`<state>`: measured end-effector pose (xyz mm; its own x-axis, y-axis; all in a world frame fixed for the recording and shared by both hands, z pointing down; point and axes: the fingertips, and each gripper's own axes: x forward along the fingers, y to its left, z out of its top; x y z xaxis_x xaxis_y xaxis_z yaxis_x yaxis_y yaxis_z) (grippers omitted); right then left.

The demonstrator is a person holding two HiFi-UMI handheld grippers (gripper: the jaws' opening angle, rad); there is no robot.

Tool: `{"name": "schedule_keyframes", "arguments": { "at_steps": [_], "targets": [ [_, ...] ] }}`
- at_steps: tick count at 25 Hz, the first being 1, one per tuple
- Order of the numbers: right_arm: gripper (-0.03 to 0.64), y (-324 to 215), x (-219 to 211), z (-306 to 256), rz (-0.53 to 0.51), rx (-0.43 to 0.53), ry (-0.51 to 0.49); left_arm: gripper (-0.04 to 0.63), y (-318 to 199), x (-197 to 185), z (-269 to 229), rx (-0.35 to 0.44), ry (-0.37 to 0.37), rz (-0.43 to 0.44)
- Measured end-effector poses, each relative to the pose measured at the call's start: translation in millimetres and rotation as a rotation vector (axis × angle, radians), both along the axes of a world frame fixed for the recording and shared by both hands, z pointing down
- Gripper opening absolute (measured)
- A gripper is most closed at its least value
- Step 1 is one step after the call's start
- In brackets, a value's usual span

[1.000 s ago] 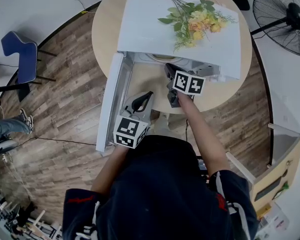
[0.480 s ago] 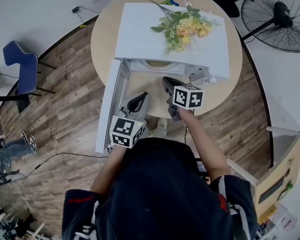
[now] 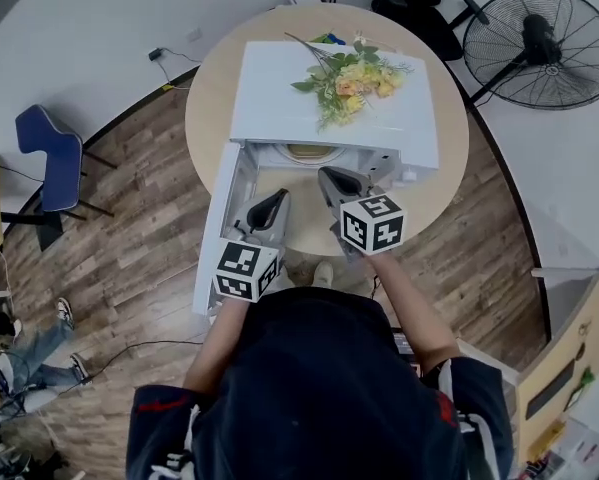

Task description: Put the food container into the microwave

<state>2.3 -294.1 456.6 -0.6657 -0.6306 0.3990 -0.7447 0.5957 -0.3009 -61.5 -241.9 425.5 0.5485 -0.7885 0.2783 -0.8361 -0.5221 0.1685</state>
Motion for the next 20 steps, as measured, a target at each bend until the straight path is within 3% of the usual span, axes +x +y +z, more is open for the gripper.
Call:
{"name": "schedule_keyframes", "arguments": {
  "at_steps": [12,20],
  "targets": [
    [0.011,10,7,-106,-0.006,0.248,-0.042,0.015,-10,2,-79,0.193,-0.005,0.006],
    [0.011,13,15,-139,0.023,0.307,-0.107,0.015,-14,0,-111,0.262,0.003,-0.006]
  ]
}}
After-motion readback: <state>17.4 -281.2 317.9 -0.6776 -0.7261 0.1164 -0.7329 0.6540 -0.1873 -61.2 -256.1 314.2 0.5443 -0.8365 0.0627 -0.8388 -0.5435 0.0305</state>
